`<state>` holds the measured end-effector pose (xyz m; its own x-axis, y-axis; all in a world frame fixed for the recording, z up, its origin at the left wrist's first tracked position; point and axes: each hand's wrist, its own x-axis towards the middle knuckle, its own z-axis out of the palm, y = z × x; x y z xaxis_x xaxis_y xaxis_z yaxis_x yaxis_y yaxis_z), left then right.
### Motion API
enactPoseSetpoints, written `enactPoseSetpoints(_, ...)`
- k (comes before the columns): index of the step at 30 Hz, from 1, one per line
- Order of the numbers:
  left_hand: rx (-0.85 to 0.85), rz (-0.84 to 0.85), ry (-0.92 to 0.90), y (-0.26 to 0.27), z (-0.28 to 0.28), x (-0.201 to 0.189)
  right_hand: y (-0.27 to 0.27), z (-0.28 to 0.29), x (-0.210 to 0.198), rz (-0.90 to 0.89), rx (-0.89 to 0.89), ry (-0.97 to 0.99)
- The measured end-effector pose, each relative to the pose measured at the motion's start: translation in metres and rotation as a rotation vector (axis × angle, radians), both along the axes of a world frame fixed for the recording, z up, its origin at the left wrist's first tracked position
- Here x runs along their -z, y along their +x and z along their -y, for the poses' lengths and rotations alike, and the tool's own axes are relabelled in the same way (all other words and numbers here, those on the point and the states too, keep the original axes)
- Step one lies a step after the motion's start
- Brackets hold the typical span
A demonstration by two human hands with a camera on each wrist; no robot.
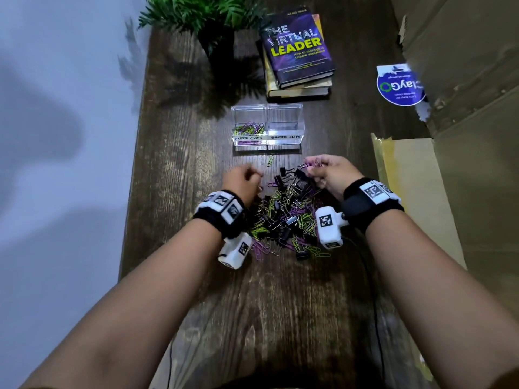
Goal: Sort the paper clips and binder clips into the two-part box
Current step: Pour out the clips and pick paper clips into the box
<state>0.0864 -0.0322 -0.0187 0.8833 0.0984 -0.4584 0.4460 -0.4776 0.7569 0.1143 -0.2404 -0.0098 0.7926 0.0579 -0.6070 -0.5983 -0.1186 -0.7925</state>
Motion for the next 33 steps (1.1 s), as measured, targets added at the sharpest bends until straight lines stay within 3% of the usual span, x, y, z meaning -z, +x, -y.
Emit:
enactPoseSetpoints(4, -0.404, -0.11, -0.401, -0.006, -0.027, -0.004, 0.003, -0.019, -0.007, -0.054, 0.009, 0.123)
enactPoseSetpoints(7, -0.554, -0.131, -0.449, -0.005, -0.042, 0.002, 0.009, -0.042, -0.008, -0.05, -0.098, 0.035)
enactPoseSetpoints(9, -0.442, -0.095, -0.247, -0.004, -0.049, 0.005, 0.012, -0.058, -0.003, 0.056, -0.305, -0.214)
enactPoseSetpoints(13, 0.017, 0.023, 0.338, -0.005, -0.053, 0.006, 0.01, -0.078, 0.009, 0.257, -0.767, -0.757)
enactPoseSetpoints(15, 0.11, 0.02, 0.449, -0.007, -0.05, 0.008, 0.01, -0.079, 0.013, 0.306, -0.885, -0.889)
enactPoseSetpoints(20, 0.152, -0.048, 0.557, -0.01, -0.031, 0.013, 0.01, -0.076, 0.018, 0.292, -0.975, -0.962)
enactPoseSetpoints(23, 0.171, -0.052, 0.572, -0.011, -0.019, 0.015, 0.006, -0.073, 0.021, 0.278, -0.881, -0.87)
enactPoseSetpoints(26, 0.188, -0.047, 0.589, -0.014, -0.013, 0.014, 0.011, -0.065, 0.022, 0.177, -0.614, -0.697)
enactPoseSetpoints(30, 0.259, -0.003, 0.594, -0.018, -0.012, 0.013, 0.015, -0.06, 0.009, 0.067, -0.206, -0.239)
enactPoseSetpoints(33, 0.348, 0.014, 0.696, -0.02, -0.01, 0.013, 0.018, -0.063, 0.003, 0.049, -0.111, -0.088)
